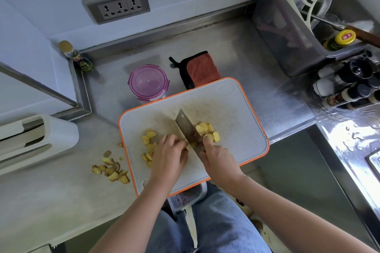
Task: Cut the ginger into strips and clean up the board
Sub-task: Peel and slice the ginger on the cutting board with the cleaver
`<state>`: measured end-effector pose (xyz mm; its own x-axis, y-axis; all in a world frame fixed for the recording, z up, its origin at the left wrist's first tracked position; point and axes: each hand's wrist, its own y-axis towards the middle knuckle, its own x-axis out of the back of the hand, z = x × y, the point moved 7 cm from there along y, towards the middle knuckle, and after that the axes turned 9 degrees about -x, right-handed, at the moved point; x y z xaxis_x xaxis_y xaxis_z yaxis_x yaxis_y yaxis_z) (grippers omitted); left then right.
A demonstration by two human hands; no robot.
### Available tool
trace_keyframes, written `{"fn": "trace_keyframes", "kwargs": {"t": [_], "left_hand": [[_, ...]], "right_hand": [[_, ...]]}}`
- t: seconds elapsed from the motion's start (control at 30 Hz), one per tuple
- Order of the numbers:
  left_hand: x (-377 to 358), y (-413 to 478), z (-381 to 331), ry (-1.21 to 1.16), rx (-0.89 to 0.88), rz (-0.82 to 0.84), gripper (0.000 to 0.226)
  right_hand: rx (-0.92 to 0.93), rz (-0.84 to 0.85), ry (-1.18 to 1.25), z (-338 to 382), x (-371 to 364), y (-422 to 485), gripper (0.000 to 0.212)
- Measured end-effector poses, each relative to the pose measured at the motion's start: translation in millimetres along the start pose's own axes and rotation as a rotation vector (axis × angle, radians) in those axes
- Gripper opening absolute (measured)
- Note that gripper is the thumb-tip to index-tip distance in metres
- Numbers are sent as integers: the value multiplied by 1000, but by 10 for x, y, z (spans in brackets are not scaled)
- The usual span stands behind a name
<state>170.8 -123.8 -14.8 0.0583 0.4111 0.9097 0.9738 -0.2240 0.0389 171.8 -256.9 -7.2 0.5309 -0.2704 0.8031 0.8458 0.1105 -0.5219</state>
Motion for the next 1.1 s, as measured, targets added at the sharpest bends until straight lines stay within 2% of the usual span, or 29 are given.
{"fn": "trace_keyframes", "kwargs": {"t": [0.07, 0.13, 0.2, 0.3, 0.37, 0.63, 0.77, 0.9, 1.1], "left_hand": [[-25, 18, 16, 43, -51, 46, 12], [11, 38, 54, 64, -8, 58, 14], [72, 34, 98, -5, 142, 36, 21], [87, -41, 194, -264, 462, -32, 23], [68, -76, 222, -359, 562, -54, 22], [-40, -109, 260, -532, 693, 27, 27], [-82, -147, 328, -702, 816, -41, 12], [-136, -215, 328, -863, 917, -134, 20], [-191, -256, 353, -911, 958, -180, 11]], "right_hand": [[-1, -1, 17, -10, 6, -5, 20], [3, -3, 23, -13, 0, -16, 18], [0, -4, 19, -11, -21, -27, 15], [-5, 3, 19, 31, -52, -36, 16], [11, 1, -4, 95, -62, -38, 16], [34, -11, -73, 242, -51, -30, 19], [25, -22, -10, 246, 43, -27, 18], [22, -54, 59, 280, 152, -38, 15], [28, -44, 47, 341, 132, -68, 19]]}}
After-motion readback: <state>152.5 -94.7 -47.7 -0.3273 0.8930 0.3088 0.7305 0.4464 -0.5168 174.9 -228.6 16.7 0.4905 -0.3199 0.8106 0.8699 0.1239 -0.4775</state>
